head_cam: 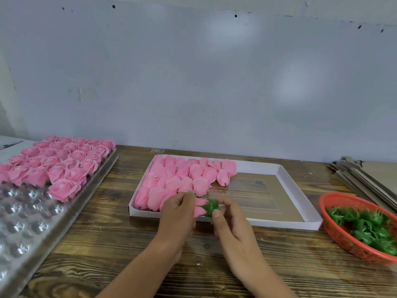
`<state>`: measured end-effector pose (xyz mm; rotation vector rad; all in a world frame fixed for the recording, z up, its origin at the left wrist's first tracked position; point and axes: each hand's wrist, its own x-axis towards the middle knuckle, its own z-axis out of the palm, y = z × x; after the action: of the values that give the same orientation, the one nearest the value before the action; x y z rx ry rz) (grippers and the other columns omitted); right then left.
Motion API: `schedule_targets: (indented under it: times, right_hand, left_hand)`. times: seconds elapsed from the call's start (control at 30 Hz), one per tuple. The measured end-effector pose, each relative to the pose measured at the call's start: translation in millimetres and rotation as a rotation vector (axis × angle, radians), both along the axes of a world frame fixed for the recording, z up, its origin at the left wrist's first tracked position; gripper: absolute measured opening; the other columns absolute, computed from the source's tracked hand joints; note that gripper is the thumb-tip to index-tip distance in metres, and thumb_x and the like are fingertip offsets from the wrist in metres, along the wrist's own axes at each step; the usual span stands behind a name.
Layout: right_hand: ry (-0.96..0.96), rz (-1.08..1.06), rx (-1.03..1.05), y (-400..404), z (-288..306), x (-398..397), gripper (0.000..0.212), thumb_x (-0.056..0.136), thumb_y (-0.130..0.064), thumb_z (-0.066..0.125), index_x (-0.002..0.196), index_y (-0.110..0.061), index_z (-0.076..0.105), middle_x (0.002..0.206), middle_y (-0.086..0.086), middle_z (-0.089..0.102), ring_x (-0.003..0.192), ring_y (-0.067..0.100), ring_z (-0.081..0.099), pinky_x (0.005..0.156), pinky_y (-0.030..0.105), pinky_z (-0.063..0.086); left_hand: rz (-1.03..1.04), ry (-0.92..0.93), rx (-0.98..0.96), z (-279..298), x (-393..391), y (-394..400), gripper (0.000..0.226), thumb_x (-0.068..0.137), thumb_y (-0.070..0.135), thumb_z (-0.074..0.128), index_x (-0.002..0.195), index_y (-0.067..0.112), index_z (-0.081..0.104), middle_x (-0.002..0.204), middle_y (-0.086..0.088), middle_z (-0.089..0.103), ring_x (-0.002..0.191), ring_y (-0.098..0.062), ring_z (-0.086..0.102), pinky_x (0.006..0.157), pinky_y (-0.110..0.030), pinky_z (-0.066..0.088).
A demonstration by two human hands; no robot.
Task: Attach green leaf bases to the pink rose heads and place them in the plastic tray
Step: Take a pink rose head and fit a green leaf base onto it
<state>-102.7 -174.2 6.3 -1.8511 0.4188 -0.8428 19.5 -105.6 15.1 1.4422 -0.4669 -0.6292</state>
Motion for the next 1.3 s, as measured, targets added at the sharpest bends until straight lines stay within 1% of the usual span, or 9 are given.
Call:
schedule_targets:
  times: [0.17,0.33,0.53,0.67,0.77,0.9,1.0,1.17,1.3]
  right_hand:
    - [-0.003,0.003,0.021,-0.9,-2.6,0.0,0.030,0.090,-0.047,0.047,0.119,-0.039,0.055,0.072,-0.007,0.058,0.066,0.003,0.054,0.062,0.019,0.042]
    - [-0.067,0.033,0.188,1.8,-1.0,2.6,0.033,0.090,-0.038,0.051,0.120,-0.027,0.061,0.070,0.002,0.062,0.062,0.013,0.056,0.055,0.026,0.048]
    - [0.039,0.028,0.005,1.3,7.0,-2.2,0.033,0.099,-0.015,0.054,0.126,-0.033,0.061,0.072,-0.018,0.065,0.068,0.001,0.059,0.068,0.012,0.046]
    - [0.046,0.055,0.066,0.2,9.9,-3.4,0.033,0.101,-0.017,0.051,0.127,-0.034,0.062,0.064,-0.011,0.061,0.063,0.001,0.054,0.063,0.017,0.046]
    - [0.023,0.070,0.179,1.3,7.5,-2.5,0.034,0.100,-0.019,0.052,0.128,-0.034,0.062,0.066,-0.008,0.061,0.062,0.003,0.055,0.058,0.019,0.048]
    - [-0.088,-0.041,0.261,2.0,5.8,1.8,0.030,0.093,-0.010,0.063,0.111,-0.033,0.071,0.083,-0.004,0.070,0.069,0.005,0.062,0.056,0.021,0.052]
    - [-0.155,-0.055,0.323,1.9,7.5,4.3,0.026,0.090,-0.002,0.064,0.102,-0.023,0.073,0.081,-0.005,0.073,0.064,0.003,0.061,0.051,0.020,0.051]
    - [-0.182,-0.095,0.414,-3.4,7.4,1.9,0.021,0.090,0.003,0.063,0.091,-0.015,0.075,0.068,-0.001,0.070,0.059,0.006,0.061,0.051,0.019,0.051]
    - [-0.185,-0.115,0.419,-4.8,6.4,2.3,0.022,0.089,0.005,0.064,0.084,-0.013,0.074,0.065,0.002,0.070,0.059,0.008,0.063,0.053,0.018,0.052]
  left_hand:
    - [0.002,-0.049,-0.029,1.7,-1.9,1.4,0.037,0.103,0.029,0.047,0.074,0.011,0.061,0.060,-0.004,0.049,0.044,-0.007,0.038,0.041,-0.020,0.030]
    - [0.068,-0.181,-0.052,1.2,-2.8,1.6,0.043,0.102,0.025,0.048,0.060,0.020,0.055,0.057,-0.001,0.046,0.048,-0.008,0.038,0.046,-0.022,0.032]
    - [0.034,-0.216,-0.054,-2.3,1.6,-0.1,0.050,0.104,0.024,0.048,0.054,0.025,0.051,0.056,0.001,0.043,0.051,-0.009,0.036,0.049,-0.025,0.031]
    - [0.024,-0.329,-0.062,-3.2,0.9,0.2,0.052,0.104,0.023,0.048,0.053,0.029,0.051,0.052,0.009,0.041,0.048,-0.005,0.036,0.048,-0.021,0.031]
    - [0.047,-0.386,-0.061,-3.4,0.7,0.2,0.048,0.102,0.024,0.048,0.055,0.028,0.050,0.051,0.010,0.042,0.049,-0.004,0.038,0.049,-0.020,0.033]
    - [0.074,-0.441,-0.084,-2.2,1.2,1.1,0.039,0.099,0.031,0.046,0.063,0.018,0.052,0.053,0.010,0.044,0.051,-0.003,0.040,0.049,-0.019,0.037]
    - [0.047,-0.417,-0.098,-2.9,4.9,1.2,0.040,0.103,0.032,0.044,0.072,0.007,0.053,0.060,0.002,0.046,0.054,-0.008,0.041,0.048,-0.021,0.035]
    - [0.041,-0.476,-0.061,-2.8,6.2,1.8,0.042,0.101,0.037,0.042,0.064,0.018,0.050,0.055,0.006,0.044,0.052,-0.008,0.042,0.047,-0.020,0.036]
    - [0.066,-0.505,-0.047,-1.9,4.9,1.7,0.042,0.098,0.040,0.042,0.064,0.017,0.051,0.054,0.006,0.045,0.052,-0.007,0.043,0.048,-0.020,0.037]
